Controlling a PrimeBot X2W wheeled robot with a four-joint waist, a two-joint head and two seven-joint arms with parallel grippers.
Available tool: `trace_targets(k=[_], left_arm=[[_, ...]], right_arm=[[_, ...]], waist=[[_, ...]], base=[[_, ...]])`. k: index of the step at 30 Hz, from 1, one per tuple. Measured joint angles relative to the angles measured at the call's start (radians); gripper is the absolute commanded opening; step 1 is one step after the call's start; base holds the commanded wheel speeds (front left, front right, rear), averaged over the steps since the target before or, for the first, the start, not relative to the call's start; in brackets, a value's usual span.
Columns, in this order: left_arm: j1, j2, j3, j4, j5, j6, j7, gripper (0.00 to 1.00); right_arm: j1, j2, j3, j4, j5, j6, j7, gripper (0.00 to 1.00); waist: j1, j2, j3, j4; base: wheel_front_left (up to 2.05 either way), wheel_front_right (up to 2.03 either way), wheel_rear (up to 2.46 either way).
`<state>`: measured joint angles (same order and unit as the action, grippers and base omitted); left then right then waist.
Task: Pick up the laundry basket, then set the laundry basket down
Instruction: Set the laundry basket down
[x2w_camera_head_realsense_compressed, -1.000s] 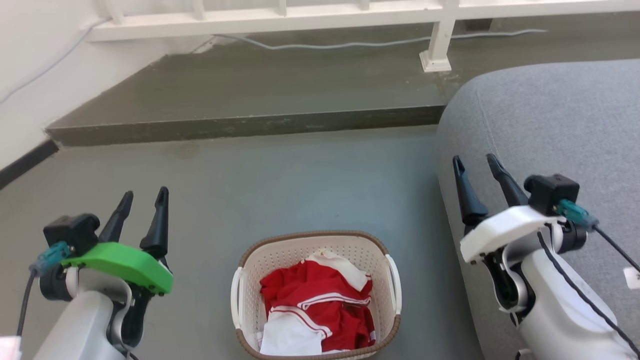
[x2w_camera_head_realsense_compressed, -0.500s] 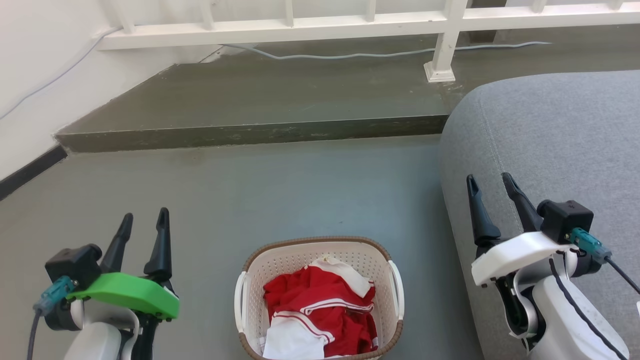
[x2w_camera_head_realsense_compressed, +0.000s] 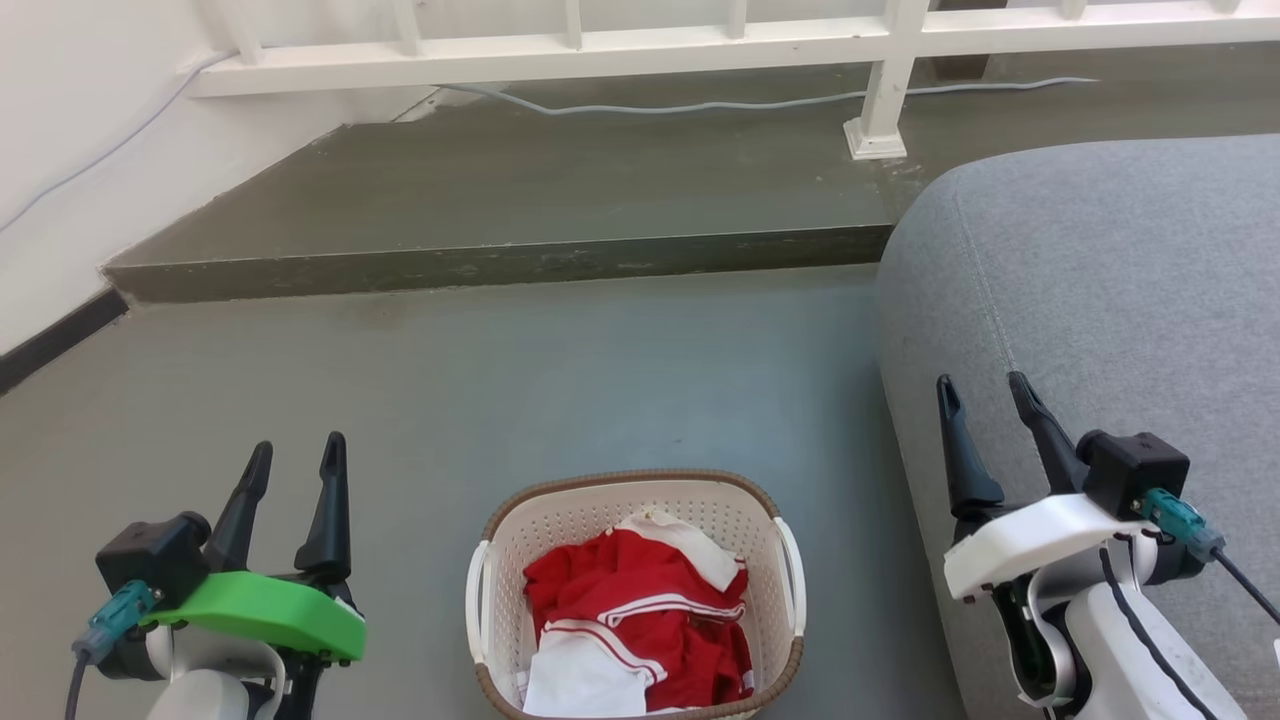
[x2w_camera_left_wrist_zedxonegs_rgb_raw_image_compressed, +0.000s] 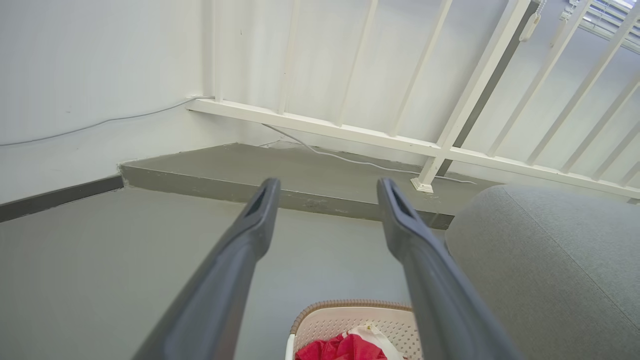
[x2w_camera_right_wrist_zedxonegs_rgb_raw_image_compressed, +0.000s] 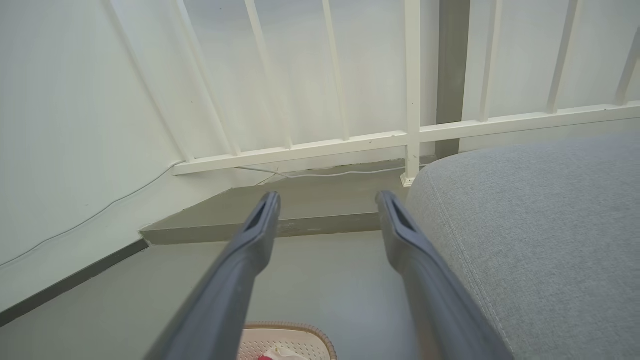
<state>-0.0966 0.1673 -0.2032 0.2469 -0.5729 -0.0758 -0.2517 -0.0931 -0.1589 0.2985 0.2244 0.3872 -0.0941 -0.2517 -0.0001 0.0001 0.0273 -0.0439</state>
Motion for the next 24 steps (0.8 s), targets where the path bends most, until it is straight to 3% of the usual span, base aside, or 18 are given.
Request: trace_targets(k=[24], left_arm=[[0.039,-0.053,0.055,-0.030,0.059,-0.031,0.000,1.00]], right_arm=[[0.026,0.029,-0.038,-0.019,-0.046,0.023,0.000,1.00]], waist=[[0.0000,0.0000,0.006,-0.007]], base=[[0.00,0.00,0.00]])
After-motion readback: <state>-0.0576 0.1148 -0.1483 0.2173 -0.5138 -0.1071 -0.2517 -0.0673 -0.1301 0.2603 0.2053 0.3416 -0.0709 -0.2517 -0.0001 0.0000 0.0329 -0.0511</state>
